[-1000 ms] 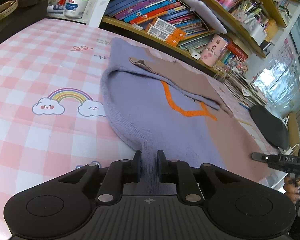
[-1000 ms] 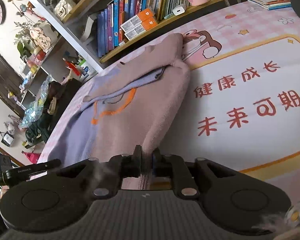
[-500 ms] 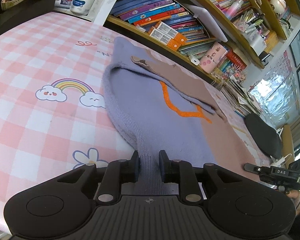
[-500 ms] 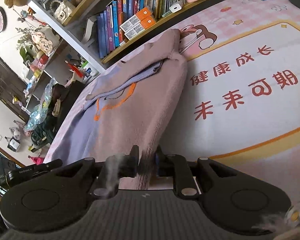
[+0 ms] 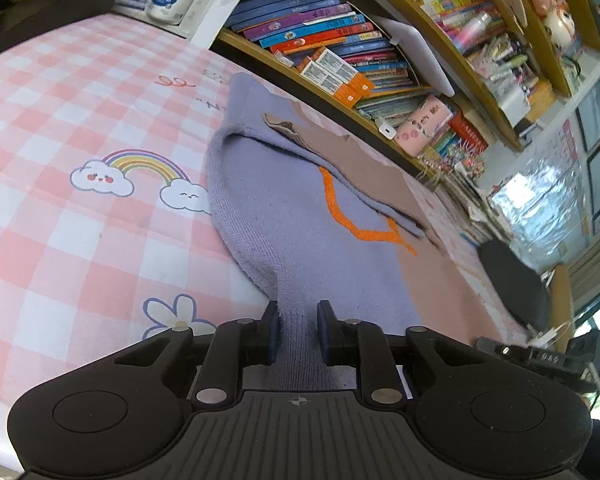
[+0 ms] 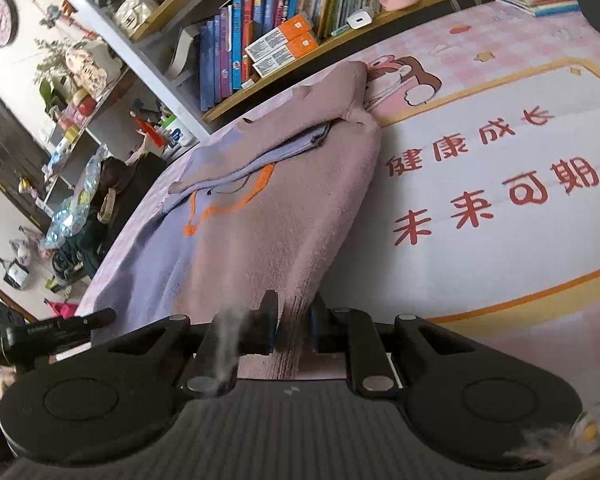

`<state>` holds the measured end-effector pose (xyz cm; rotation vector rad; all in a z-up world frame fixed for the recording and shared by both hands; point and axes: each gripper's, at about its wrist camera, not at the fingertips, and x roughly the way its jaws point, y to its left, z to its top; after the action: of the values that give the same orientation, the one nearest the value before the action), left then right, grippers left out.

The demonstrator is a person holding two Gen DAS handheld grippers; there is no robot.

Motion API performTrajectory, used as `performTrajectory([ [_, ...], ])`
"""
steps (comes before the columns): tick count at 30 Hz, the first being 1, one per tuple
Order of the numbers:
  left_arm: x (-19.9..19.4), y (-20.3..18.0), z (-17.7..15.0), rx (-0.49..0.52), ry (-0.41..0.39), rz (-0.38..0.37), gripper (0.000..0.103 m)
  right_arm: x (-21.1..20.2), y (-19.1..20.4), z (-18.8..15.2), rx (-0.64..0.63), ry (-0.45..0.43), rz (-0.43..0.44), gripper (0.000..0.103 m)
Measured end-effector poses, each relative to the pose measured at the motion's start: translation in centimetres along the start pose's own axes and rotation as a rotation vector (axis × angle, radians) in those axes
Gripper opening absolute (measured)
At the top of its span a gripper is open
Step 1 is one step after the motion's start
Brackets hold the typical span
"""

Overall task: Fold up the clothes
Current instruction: 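Lift the sweater hem with both grippers and fold it toward the collar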

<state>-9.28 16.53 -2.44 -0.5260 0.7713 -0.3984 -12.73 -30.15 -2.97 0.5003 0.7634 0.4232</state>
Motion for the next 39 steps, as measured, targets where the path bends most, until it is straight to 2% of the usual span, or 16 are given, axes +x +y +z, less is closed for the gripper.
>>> performTrajectory([
  [1,-0.1,-0.1,-0.1,-0.001,-0.003,0.010,0.011,0.0,0.1,-0.1,-0.004,0.002,-0.008,0.009],
  [3,-0.4,-0.5,-0.4,0.013,-0.005,0.028,0.009,-0.2,0.2,-0.4,-0.014,0.012,-0.003,0.007],
  [7,-2.5,0.2,-1.5,-0.047,-0.002,-0.070,0.009,-2.1,0.9,-1.6,-0.043,0.025,0.062,0.006],
  [12,-4.2,1.4,-2.3,-0.144,-0.030,-0.181,0.009,-3.8,1.0,-1.9,-0.020,0.005,0.150,0.006],
  [19,-3.9,0.3,1.1,-0.219,-0.146,-0.336,0.009,-3.9,1.2,1.8,0.081,-0.117,0.284,0.006],
  [24,-3.5,-0.4,4.6,-0.243,-0.222,-0.405,0.009,-3.3,1.0,5.7,0.132,-0.208,0.305,0.006],
  [27,-2.9,-0.2,6.6,-0.283,-0.253,-0.414,0.010,-2.6,0.5,8.3,0.182,-0.260,0.303,0.007],
  [30,-1.5,0.3,8.4,-0.330,-0.264,-0.401,0.010,-1.6,0.5,10.8,0.216,-0.272,0.285,0.007],
  [34,1.2,0.8,11.0,-0.352,-0.248,-0.337,0.010,0.5,1.3,14.3,0.194,-0.256,0.189,0.007],
  [39,4.5,1.4,13.8,-0.357,-0.214,-0.280,0.010,3.5,1.3,16.6,0.171,-0.238,0.113,0.007],
])
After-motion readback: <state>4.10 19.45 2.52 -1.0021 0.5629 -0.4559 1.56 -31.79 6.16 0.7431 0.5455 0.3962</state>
